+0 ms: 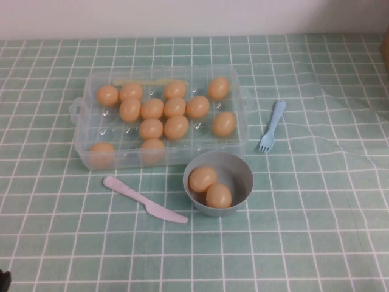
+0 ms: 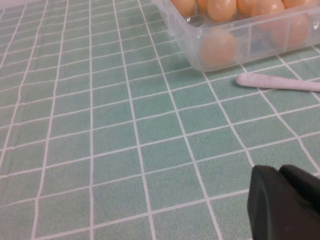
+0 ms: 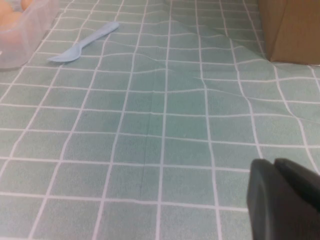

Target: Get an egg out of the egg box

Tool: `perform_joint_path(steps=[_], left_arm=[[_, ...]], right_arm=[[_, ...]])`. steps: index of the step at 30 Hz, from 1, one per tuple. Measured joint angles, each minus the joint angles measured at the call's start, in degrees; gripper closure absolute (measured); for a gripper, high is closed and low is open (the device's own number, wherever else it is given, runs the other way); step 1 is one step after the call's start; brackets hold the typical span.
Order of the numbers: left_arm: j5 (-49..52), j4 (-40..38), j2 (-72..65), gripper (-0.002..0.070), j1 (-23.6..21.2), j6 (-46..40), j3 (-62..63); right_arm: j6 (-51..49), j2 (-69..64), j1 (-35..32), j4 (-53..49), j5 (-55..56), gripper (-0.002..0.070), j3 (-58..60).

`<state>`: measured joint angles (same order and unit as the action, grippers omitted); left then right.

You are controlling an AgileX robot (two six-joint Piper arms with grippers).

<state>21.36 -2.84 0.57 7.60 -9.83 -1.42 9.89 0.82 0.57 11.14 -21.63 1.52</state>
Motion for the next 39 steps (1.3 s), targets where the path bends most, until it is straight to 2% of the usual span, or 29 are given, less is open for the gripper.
perform_joint_path(steps=[31, 39], left_arm=[[0.0, 0.87, 0.0, 0.0678, 0.0, 0.0, 0.0], [-1.27, -4.61, 0.0, 0.0678, 0.0, 0.22, 0.0]], right_arm=[[0.0, 0.0, 0.0, 0.0, 0.0, 0.0694, 0.0], [0.05, 0.0, 0.0, 0.0, 0.0, 0.0694, 0.0]])
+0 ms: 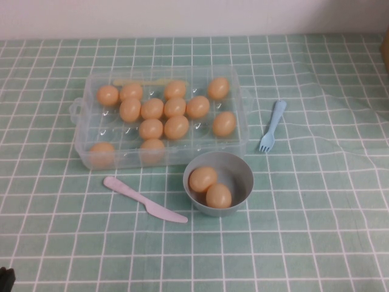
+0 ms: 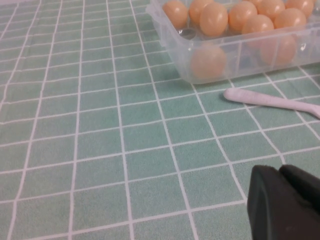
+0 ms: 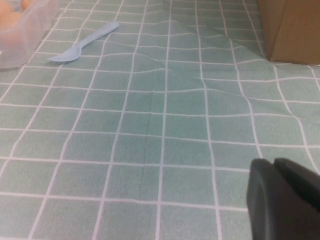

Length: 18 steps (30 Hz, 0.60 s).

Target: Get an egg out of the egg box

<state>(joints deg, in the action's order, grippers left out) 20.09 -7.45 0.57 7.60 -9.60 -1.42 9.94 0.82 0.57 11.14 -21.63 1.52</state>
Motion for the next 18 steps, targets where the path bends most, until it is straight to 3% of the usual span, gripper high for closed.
perform_joint_path(steps=[18], left_arm=[[-1.07, -1.38, 0.0, 0.0678, 0.0, 0.83, 0.0]], right_arm=[[0.0, 0.0, 0.0, 0.0, 0.0, 0.0694, 0.0]])
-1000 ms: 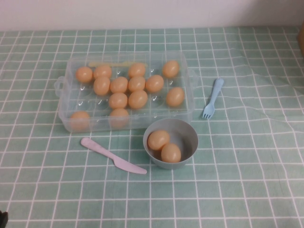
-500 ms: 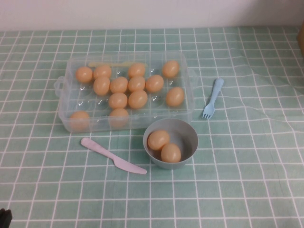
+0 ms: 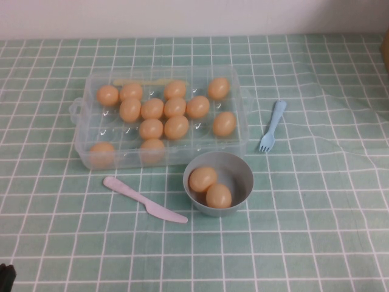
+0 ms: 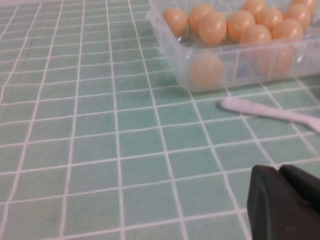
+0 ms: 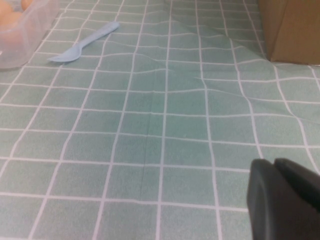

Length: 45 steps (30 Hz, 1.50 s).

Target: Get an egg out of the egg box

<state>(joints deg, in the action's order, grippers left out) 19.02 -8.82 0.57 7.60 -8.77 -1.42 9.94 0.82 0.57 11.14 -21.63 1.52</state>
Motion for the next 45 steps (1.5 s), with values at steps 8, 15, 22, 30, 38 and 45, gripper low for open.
perform_joint_path(steps=[8, 15, 22, 30, 38, 45], left_arm=[[-6.37, -17.1, 0.0, 0.0678, 0.0, 7.76, 0.0], [-10.67, -25.45, 0.0, 0.0678, 0.0, 9.21, 0.0], [-11.61, -26.8, 0.0, 0.0678, 0.0, 9.21, 0.0], [0.47, -23.32, -9.19, 0.0679, 0.0, 8.77, 12.64], [17.5, -13.57, -30.67, 0.0679, 0.0, 3.62, 30.93], [25.31, -12.63, -49.4, 0.0678, 0.0, -6.21, 43.67]], right_arm=[[0.0, 0.0, 0.0, 0.0, 0.0, 0.0694, 0.0], [0.0, 0.0, 0.0, 0.0, 0.0, 0.0694, 0.0], [0.0, 0.0, 0.0, 0.0, 0.0, 0.0694, 0.0], [0.0, 0.0, 0.0, 0.0, 0.0, 0.0694, 0.0], [0.0, 0.0, 0.0, 0.0, 0.0, 0.0694, 0.0], [0.0, 0.0, 0.0, 0.0, 0.0, 0.0694, 0.0]])
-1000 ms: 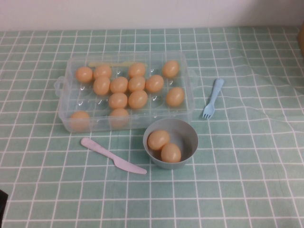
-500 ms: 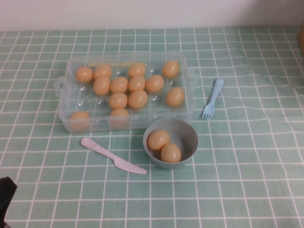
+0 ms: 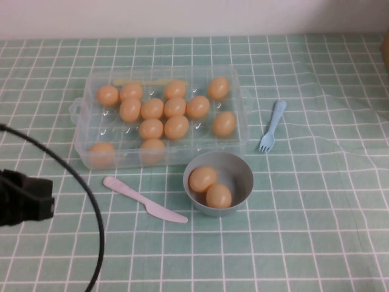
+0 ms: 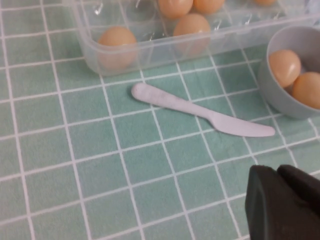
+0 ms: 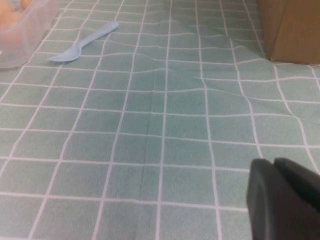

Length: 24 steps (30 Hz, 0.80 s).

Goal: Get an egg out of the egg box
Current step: Pick up the egg from the plastic box

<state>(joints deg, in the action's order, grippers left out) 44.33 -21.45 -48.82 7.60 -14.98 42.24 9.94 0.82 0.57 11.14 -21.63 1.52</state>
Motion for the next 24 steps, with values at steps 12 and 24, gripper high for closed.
perform_joint_path(steps=[12, 24], left_arm=[[12.97, 4.11, -29.81, 0.0678, 0.0, -2.67, 24.98], [21.73, 15.97, -45.81, 0.0678, 9.5, -1.83, 42.15]], right_arm=[[0.0, 0.0, 0.0, 0.0, 0.0, 0.0694, 0.0], [0.0, 0.0, 0.0, 0.0, 0.0, 0.0694, 0.0]])
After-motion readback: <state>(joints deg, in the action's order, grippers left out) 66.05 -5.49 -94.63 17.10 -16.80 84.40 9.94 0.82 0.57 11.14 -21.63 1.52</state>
